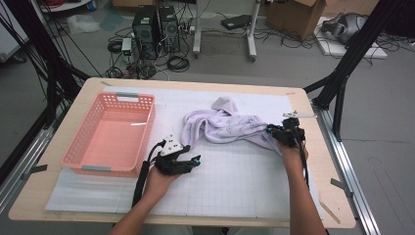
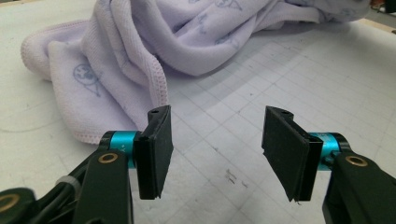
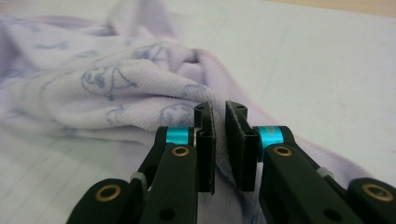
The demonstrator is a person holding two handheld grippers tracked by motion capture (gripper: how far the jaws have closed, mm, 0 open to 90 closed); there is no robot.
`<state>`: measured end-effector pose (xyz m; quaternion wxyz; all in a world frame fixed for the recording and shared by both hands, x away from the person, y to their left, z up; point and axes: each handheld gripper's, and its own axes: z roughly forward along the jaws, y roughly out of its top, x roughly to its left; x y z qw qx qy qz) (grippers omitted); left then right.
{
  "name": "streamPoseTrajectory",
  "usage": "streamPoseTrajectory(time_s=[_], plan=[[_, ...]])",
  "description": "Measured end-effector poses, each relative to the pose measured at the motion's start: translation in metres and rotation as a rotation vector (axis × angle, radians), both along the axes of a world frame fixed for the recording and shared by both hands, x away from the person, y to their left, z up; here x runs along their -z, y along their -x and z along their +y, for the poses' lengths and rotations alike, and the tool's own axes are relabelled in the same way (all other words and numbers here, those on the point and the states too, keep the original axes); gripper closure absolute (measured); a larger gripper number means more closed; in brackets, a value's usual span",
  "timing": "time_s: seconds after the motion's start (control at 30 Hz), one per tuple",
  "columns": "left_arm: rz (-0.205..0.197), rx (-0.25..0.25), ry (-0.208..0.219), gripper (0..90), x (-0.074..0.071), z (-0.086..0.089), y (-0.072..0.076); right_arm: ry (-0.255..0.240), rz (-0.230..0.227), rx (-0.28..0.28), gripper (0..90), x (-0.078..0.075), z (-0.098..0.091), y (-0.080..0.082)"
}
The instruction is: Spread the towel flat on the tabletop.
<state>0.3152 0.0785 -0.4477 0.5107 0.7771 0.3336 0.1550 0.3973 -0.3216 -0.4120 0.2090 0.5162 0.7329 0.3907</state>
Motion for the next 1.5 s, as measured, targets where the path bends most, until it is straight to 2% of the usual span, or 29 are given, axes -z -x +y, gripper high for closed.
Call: streamPoseTrajectory(time_s=[0.03,0.07,0.1,0.2,0.27,0.33,0.4,0.57,0.67,0.73,0.8,0.87,1.07,1.17,1.27,1.3,1.4,1.43,1.5], plan=[[0.006,0.004,0.003,43.6,0.0,0.001,0.0,0.025,0.011,0.02,82.4,0.001,-0.001,-0.004],[-0.001,0.0,0.0,43.6,-0.001,0.002,0.0,0.025,0.011,0.02,82.4,0.001,-0.001,-0.004],[0.002,-0.001,0.005,43.6,-0.001,0.003,0.0,0.067,0.033,0.041,80.2,0.007,-0.003,-0.01],[0.006,-0.006,0.006,43.9,0.0,0.004,0.0,0.131,0.072,0.049,72.5,0.016,-0.004,-0.015],[0.003,-0.007,0.005,44.1,0.0,0.005,0.001,0.131,0.073,0.043,68.9,0.016,-0.004,-0.014],[0.003,-0.008,0.009,44.1,0.0,0.006,0.001,0.128,0.055,0.035,62.1,0.012,-0.005,-0.009],[0.003,-0.008,0.009,44.2,0.0,0.006,0.001,0.094,0.019,0.014,61.7,0.005,-0.008,-0.001],[0.002,-0.009,0.007,44.2,0.0,0.006,0.001,0.093,-0.044,-0.056,61.8,-0.01,-0.01,0.027],[0.001,-0.009,0.009,44.2,-0.001,0.005,0.002,0.096,-0.098,-0.118,62.3,-0.017,-0.009,0.051],[0.003,-0.011,0.014,44.2,-0.001,0.005,0.002,0.073,-0.108,-0.179,64.0,-0.018,-0.005,0.065],[0.003,-0.007,0.012,44.2,-0.001,0.004,0.002,0.091,-0.089,-0.261,65.2,-0.012,0.005,0.075],[0.003,-0.006,0.01,44.2,0.0,0.003,0.002,0.117,-0.077,-0.298,64.7,-0.004,0.012,0.076],[0.0,-0.02,0.013,44.4,-0.002,0.006,0.002,0.18,-0.01,-0.261,57.9,0.024,0.024,0.053],[0.005,-0.034,0.017,44.4,-0.002,0.01,0.002,0.211,-0.001,-0.253,59.4,0.033,0.027,0.043],[0.004,-0.038,0.015,44.3,-0.002,0.011,0.002,0.17,0.012,-0.258,74.8,0.034,0.026,0.043],[0.003,-0.038,0.015,44.4,-0.003,0.012,0.002,0.168,0.016,-0.267,83.3,0.033,0.027,0.043],[0.007,-0.042,0.016,44.5,-0.002,0.012,0.003,0.195,0.022,-0.278,86.1,0.031,0.031,0.046],[0.005,-0.042,0.012,44.5,-0.002,0.013,0.005,0.163,0.051,-0.3,86.8,0.03,0.032,0.048],[0.005,-0.045,0.014,44.5,-0.003,0.014,0.006,0.158,0.062,-0.31,86.9,0.029,0.034,0.05]])
